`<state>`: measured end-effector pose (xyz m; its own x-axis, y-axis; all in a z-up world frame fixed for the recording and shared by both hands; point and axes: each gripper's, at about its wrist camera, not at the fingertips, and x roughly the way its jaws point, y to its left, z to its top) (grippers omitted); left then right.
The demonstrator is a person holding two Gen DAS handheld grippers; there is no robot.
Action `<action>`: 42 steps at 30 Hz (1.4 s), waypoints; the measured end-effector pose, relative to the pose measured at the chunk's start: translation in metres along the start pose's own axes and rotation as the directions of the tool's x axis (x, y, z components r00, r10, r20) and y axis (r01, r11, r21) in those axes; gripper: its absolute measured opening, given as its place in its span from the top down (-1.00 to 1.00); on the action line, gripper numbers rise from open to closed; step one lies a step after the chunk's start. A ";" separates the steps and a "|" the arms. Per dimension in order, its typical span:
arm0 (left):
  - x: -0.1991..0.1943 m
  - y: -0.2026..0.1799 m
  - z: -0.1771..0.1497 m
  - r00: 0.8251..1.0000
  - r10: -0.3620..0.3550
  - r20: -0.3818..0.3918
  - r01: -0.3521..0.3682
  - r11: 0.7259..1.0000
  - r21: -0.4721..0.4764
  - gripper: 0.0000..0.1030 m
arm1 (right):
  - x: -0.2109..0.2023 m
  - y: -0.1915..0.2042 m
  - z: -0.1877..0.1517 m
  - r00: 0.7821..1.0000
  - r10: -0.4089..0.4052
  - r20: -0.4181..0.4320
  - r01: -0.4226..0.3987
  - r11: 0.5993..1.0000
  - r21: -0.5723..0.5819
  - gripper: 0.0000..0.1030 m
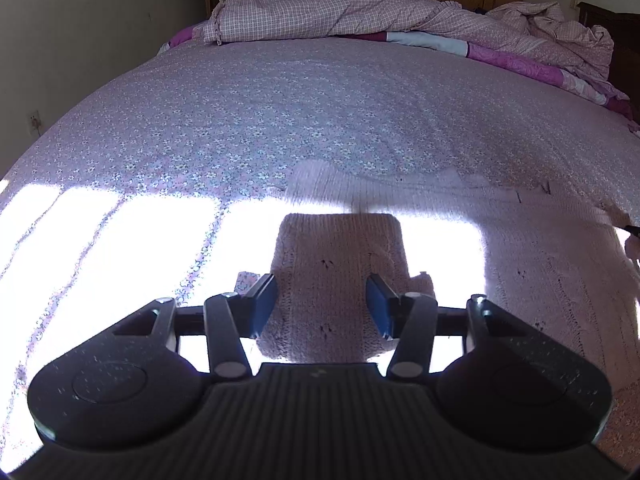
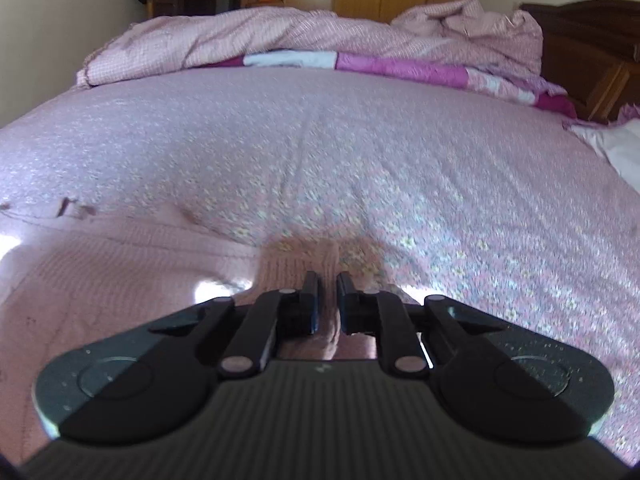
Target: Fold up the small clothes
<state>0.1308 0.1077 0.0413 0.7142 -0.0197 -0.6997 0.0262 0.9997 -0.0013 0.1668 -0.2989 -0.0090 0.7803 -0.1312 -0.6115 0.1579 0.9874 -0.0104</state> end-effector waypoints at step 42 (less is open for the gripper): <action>-0.002 -0.012 -0.004 0.998 -0.008 -0.065 0.007 1.000 -0.013 -0.31 | -0.035 -0.021 0.005 0.996 0.082 0.035 -0.087 0.981 0.176 0.18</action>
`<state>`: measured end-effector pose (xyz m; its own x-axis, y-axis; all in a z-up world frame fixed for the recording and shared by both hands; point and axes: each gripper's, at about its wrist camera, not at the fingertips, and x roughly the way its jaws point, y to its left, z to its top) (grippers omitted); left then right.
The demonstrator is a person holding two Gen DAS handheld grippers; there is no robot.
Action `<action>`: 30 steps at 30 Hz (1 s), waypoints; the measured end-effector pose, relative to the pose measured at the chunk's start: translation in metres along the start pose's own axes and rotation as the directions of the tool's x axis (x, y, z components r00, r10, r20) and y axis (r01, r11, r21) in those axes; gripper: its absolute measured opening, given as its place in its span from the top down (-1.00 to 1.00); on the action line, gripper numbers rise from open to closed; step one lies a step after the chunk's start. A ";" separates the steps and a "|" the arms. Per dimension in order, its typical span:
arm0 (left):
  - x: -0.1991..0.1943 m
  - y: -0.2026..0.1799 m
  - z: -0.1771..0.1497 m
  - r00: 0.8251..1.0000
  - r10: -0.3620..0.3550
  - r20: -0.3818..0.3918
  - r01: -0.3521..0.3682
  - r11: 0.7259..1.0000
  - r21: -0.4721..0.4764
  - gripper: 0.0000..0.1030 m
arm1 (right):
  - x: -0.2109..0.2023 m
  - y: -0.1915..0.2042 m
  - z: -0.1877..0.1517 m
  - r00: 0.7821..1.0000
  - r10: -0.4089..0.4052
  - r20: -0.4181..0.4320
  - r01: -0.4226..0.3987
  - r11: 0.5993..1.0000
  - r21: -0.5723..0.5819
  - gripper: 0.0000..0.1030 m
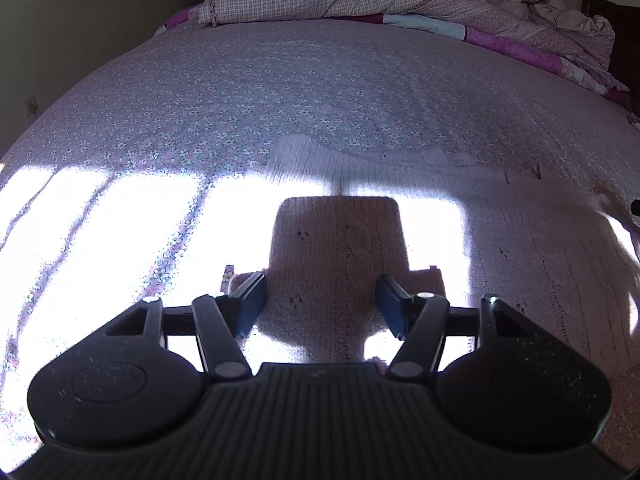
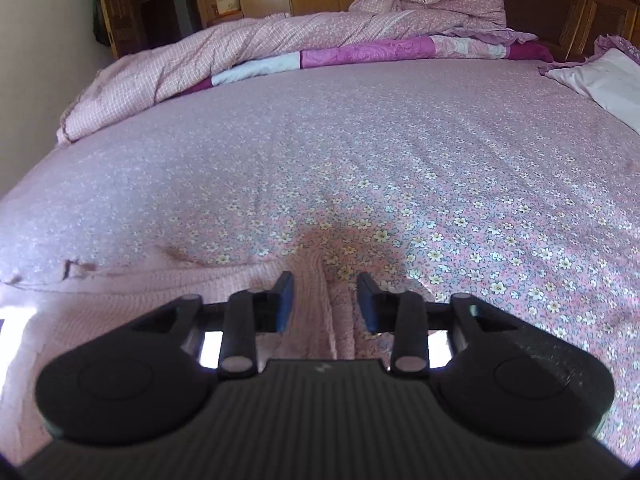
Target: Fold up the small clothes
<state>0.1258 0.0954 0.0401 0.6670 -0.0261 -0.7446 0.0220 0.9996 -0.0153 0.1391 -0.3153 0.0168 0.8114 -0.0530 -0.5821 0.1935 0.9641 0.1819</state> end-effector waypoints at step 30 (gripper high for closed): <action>-0.033 -0.012 -0.037 0.981 -0.024 -0.191 0.021 1.000 -0.017 -0.45 | -0.066 -0.046 -0.080 0.983 0.140 -0.115 -0.098 0.943 0.317 -0.22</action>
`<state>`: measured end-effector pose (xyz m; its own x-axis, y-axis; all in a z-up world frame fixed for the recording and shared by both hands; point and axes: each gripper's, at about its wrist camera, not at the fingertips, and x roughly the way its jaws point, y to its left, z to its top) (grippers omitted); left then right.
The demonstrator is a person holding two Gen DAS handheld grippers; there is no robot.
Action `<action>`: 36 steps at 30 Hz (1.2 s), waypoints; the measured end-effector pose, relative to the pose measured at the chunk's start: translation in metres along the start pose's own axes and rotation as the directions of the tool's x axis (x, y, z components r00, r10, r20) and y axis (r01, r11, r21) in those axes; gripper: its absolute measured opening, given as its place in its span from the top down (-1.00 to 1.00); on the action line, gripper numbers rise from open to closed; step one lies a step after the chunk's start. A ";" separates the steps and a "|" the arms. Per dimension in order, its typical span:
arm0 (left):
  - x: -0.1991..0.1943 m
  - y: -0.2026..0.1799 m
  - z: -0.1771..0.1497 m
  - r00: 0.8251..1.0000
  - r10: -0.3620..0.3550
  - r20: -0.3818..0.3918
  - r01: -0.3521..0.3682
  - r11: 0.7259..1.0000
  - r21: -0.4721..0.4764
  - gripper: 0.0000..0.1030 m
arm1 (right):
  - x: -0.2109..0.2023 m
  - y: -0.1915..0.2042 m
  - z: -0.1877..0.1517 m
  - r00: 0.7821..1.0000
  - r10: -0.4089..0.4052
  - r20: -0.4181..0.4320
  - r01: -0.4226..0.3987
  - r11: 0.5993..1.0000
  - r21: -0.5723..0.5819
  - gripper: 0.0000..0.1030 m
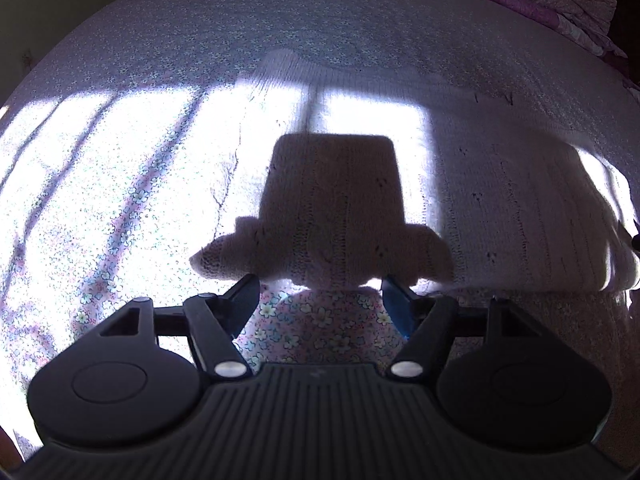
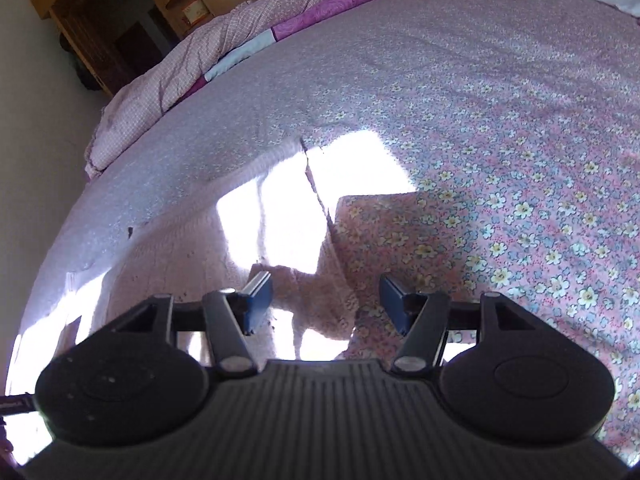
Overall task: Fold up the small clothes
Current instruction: 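Open the right gripper and withdraw both grippers from the folded cardigan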
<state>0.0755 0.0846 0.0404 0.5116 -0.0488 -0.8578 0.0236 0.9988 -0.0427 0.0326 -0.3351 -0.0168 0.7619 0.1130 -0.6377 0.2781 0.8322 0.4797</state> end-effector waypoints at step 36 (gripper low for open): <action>0.002 -0.026 -0.013 0.998 0.050 -0.040 -0.048 0.998 0.038 -0.46 | 0.026 -0.009 -0.002 0.984 0.167 -0.061 -0.164 0.985 0.049 0.32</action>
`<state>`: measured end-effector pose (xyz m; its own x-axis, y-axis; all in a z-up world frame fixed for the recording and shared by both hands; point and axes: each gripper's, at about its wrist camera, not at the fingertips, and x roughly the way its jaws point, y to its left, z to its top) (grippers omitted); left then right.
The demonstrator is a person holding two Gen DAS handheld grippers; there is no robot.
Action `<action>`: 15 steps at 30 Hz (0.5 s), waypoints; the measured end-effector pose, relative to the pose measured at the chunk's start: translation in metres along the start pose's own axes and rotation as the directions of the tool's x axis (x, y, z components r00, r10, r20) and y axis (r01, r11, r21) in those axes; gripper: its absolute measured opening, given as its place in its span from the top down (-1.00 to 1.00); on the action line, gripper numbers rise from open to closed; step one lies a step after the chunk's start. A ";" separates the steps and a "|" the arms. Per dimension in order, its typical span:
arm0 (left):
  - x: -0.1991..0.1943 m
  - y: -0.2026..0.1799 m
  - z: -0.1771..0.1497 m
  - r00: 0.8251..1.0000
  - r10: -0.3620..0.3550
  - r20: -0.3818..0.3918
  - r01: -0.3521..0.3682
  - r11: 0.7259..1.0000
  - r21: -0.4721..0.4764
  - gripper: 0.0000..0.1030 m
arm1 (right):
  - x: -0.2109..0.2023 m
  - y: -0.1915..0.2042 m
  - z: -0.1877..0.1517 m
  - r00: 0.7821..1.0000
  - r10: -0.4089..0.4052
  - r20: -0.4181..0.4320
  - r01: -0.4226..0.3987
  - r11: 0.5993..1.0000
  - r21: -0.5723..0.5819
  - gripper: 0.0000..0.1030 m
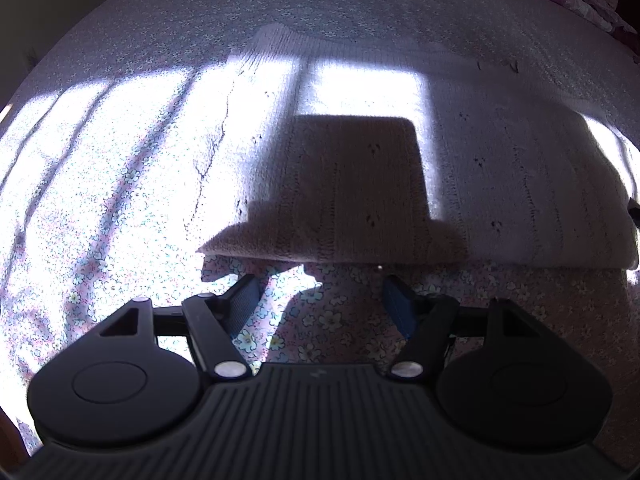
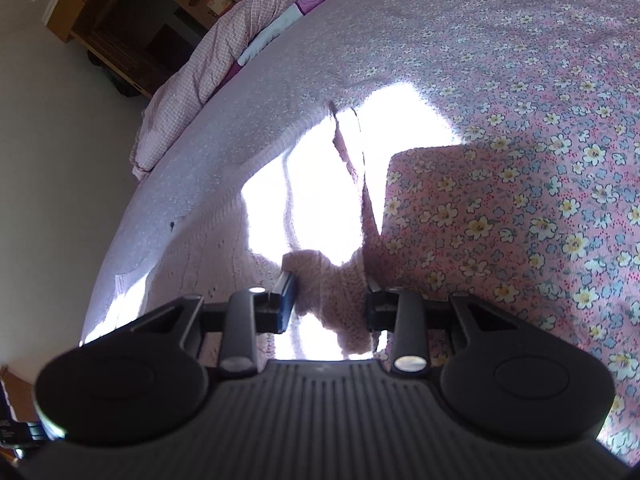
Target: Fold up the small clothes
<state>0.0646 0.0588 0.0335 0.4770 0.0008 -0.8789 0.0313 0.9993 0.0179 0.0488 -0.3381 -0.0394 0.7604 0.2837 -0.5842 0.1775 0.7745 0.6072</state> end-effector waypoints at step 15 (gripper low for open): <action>-0.001 0.002 0.000 1.000 -0.001 0.000 0.001 1.000 0.004 -0.46 | 0.007 0.004 -0.001 1.000 0.018 0.017 -0.018 1.000 -0.004 0.36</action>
<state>0.0640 0.0611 0.0340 0.4773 -0.0005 -0.8787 0.0355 0.9992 0.0188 0.0546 -0.3326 -0.0418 0.7737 0.2881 -0.5643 0.1616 0.7715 0.6154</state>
